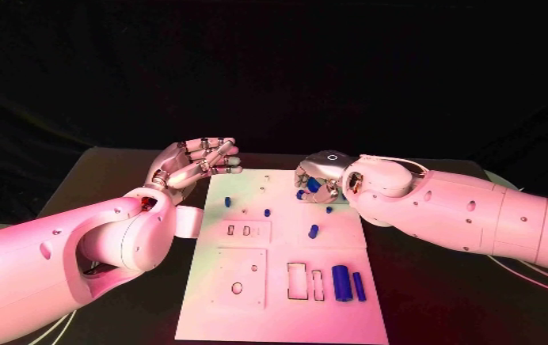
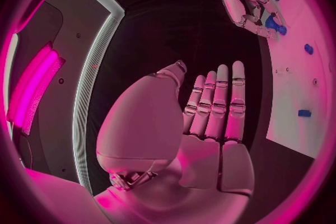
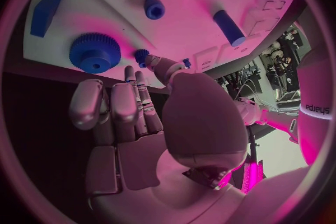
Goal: Assemble the parts on the task board
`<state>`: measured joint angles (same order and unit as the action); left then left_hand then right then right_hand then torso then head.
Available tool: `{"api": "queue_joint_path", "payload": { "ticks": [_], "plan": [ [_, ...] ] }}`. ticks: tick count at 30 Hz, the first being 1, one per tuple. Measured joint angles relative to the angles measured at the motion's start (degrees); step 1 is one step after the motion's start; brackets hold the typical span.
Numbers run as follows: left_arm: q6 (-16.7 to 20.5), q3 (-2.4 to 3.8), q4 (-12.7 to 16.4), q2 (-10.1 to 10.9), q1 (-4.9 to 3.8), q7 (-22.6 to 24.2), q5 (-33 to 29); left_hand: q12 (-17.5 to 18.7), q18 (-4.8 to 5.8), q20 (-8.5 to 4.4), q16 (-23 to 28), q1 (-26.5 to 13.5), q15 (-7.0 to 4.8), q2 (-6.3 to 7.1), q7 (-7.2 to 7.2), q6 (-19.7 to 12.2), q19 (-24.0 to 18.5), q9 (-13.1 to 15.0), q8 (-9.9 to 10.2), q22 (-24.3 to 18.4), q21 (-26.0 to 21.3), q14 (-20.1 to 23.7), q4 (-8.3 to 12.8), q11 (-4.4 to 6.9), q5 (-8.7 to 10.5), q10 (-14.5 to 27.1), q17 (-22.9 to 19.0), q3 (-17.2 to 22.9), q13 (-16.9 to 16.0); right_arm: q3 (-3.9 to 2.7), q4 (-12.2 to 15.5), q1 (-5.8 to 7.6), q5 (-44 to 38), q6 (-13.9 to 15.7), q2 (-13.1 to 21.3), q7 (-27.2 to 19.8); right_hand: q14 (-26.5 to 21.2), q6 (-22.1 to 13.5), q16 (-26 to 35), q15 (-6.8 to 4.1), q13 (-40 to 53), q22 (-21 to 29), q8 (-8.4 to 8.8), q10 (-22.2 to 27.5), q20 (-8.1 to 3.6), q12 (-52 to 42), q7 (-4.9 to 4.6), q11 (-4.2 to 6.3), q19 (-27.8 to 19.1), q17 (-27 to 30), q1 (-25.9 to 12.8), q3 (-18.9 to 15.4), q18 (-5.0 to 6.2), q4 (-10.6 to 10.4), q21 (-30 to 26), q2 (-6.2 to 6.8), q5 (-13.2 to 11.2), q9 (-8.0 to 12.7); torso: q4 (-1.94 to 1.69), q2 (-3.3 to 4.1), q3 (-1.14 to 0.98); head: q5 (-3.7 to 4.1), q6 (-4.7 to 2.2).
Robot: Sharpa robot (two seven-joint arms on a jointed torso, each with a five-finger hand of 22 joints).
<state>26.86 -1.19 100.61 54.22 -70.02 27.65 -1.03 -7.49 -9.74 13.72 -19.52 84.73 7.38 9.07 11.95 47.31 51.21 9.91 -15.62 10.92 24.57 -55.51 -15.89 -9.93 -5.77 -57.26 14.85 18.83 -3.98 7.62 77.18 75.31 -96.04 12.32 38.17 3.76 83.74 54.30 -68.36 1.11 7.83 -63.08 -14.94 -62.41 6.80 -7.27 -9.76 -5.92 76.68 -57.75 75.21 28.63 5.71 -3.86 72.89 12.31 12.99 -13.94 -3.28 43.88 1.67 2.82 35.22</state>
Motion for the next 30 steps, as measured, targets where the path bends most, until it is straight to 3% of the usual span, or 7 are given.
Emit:
{"api": "queue_joint_path", "payload": {
  "ticks": [8, 10, 12, 16, 17, 19, 30],
  "plan": [
    [-0.1, 0.00, 0.0, 0.0, -0.02, -0.2, 0.0, 0.0, 0.00, 0.00, 0.0, 0.0, 0.00, 0.00, 0.00, 0.0, 0.0, 0.0, 0.0, 0.0, 0.0, 0.0, 0.1, 0.00, 0.00, 0.0, 0.0, 0.1, 0.0, 0.00, -0.1, -0.16, -0.4, -0.6, -0.2, 0.1, 0.0, 0.2, -1.9, 0.00, 0.1, -3.4, 0.00, -1.2, -0.04, -0.4, 0.20, 0.19, 1.0, -1.9, 0.0, 1.2, 0.01, -0.1, 2.2, 0.00, 0.0, -0.4, -0.03, 0.29, 0.05, -0.16, -0.04],
    [-0.1, 0.00, 0.0, 0.0, -0.02, -0.2, 0.0, 0.0, 0.00, 0.00, 0.0, 0.0, 0.00, 0.00, 0.00, 0.0, 0.0, 0.0, 0.0, 0.1, 0.0, 0.0, 0.2, 0.00, 0.00, 0.0, 0.1, 0.2, 0.0, 0.00, -0.1, -0.21, -0.5, -0.7, -0.2, 0.1, 0.0, 0.4, -2.6, 0.00, 0.1, -4.3, 0.00, -1.2, -0.01, -0.6, 0.39, 0.19, 1.4, -2.5, 0.2, 1.5, -0.89, -0.4, 3.0, -0.23, -0.3, -0.5, -0.03, 0.36, 0.06, -0.16, -0.09],
    [-0.2, 0.00, 0.0, 0.0, -0.03, -0.3, 0.0, 0.0, 0.00, 0.00, 0.0, 0.0, 0.00, 0.00, 0.00, 0.0, 0.0, 0.0, 0.0, 0.1, 0.0, 0.0, 0.2, 0.00, 0.00, 0.0, 0.1, 0.2, 0.0, 0.00, -0.1, -0.26, -0.5, -0.8, -0.3, 0.1, 0.1, 0.6, -3.4, -0.10, 0.1, -5.4, 0.00, -1.8, -0.03, -0.7, 0.60, 0.42, 1.8, -3.4, 0.2, 1.8, -0.89, -0.4, 3.8, -0.23, -0.7, -0.7, -0.06, 0.42, 0.07, -0.14, -0.15],
    [-0.2, 0.00, 0.0, 0.0, -0.03, -0.3, 0.0, 0.0, 0.00, 0.00, -0.2, 0.0, 0.00, 0.00, 0.00, 0.0, 0.0, 0.0, 0.0, 0.1, 0.2, 0.0, 0.2, 0.00, 0.00, 0.0, 0.1, 0.2, 0.0, 0.00, -0.2, -0.27, -0.6, -0.8, -0.3, 0.1, 0.2, 1.8, -5.6, -0.44, 0.3, -8.7, -0.90, -3.8, -0.39, -1.6, 1.14, 0.88, 3.4, -5.9, 0.6, 2.9, -0.90, -0.5, 6.0, -1.15, -2.2, -1.3, -0.14, 0.53, 0.08, -0.03, -0.21],
    [-0.2, 0.00, 0.0, 0.0, -0.03, -0.4, 0.0, 0.0, 0.00, 0.00, -0.2, 0.0, 0.00, 0.00, 0.00, 0.0, 0.0, 0.0, 0.0, 0.0, 0.2, 0.0, 0.2, 0.00, 0.00, 0.0, 0.1, 0.2, 0.0, -0.01, -0.2, -0.27, -0.6, -0.8, -0.3, 0.1, 0.2, 2.1, -6.0, -0.63, 0.4, -9.2, -1.10, -4.1, -0.43, -1.7, 1.28, 1.12, 3.5, -6.3, 0.6, 3.1, -1.55, -0.4, 6.4, -1.31, -2.8, -1.4, -0.17, 0.54, 0.08, -0.02, -0.21],
    [-0.2, 0.00, 0.0, 0.0, -0.03, -0.4, 0.0, 0.0, 0.00, 0.00, -0.2, 0.0, 0.00, 0.00, 0.00, 0.0, 0.0, 0.0, 0.0, 0.1, 0.2, 0.0, 0.2, 0.00, 0.00, 0.0, 0.1, 0.2, 0.0, -0.04, -0.2, -0.26, -0.6, -0.7, -0.3, 0.1, 0.3, 2.4, -6.2, -0.73, 0.5, -9.7, -1.32, -4.4, -0.44, -1.7, 1.35, 1.42, 3.5, -6.6, 0.7, 3.4, -1.77, -0.4, 6.6, -1.55, -3.4, -1.6, -0.19, 0.57, 0.10, 0.01, -0.21],
    [-0.4, 0.00, -0.3, 0.0, -0.04, -0.7, 0.0, 0.0, 0.01, -0.21, -0.2, 0.0, -0.13, 0.00, 0.00, 0.0, 0.2, 0.0, 0.0, 0.1, 0.2, -0.1, 0.0, 0.00, 0.00, 0.0, 0.2, 0.3, 0.0, 0.02, 0.8, -0.37, -0.9, 2.4, 0.4, 1.0, 0.2, 4.0, -7.0, -1.48, 1.0, -11.8, -3.12, -6.7, -1.16, -2.4, 2.35, 2.24, 4.2, -7.3, 1.0, 4.5, -1.78, -0.1, 7.8, -3.06, -4.3, -2.4, -0.32, 0.79, 0.15, 0.10, -0.25]
  ]
}}
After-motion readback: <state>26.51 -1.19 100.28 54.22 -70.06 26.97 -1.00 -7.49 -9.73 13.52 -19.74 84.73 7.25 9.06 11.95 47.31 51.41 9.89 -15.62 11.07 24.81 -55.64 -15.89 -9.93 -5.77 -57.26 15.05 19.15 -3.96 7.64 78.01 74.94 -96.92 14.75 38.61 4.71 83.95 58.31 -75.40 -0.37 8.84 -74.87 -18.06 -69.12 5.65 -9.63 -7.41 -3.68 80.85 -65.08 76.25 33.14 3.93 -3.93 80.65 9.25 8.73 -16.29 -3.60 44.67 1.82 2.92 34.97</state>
